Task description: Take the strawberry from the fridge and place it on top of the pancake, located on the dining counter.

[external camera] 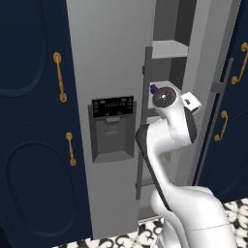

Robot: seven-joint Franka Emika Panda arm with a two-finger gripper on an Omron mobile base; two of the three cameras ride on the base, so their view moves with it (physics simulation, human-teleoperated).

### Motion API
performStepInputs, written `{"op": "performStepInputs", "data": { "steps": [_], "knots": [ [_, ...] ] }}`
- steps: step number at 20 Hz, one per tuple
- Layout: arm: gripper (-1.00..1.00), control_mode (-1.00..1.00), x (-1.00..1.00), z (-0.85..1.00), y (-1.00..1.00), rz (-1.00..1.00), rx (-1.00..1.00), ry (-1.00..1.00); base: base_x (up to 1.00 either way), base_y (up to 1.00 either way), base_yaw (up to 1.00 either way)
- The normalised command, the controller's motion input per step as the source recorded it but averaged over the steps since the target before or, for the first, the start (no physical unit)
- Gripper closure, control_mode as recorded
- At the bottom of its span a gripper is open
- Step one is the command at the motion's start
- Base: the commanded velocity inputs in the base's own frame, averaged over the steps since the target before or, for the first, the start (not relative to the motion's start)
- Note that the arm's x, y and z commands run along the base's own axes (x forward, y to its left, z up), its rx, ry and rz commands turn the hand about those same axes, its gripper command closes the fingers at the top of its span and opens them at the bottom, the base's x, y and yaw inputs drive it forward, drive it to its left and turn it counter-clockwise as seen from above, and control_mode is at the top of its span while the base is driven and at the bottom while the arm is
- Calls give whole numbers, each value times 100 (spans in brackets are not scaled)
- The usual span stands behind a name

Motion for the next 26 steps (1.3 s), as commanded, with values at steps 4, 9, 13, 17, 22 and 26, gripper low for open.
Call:
{"op": "performStepInputs", "data": {
  "steps": [4, 9, 13, 17, 22, 26],
  "knots": [
    [-100, -100, 100, -15, 19, 3, -26, 32, 0, 0, 0],
    [-100, -100, 99, -22, -47, 2, -11, 43, 0, 0, 0],
    [-100, -100, 31, -31, -88, 3, 0, 30, 0, 0, 0],
    [-100, -100, -55, -28, -100, 1, 0, 9, 0, 0, 0],
    [-100, -100, -97, -23, -100, 0, 0, 0, 0, 0, 0],
    [-100, -100, -60, -10, -100, 0, 0, 0, 0, 0, 0]
  ]
}}
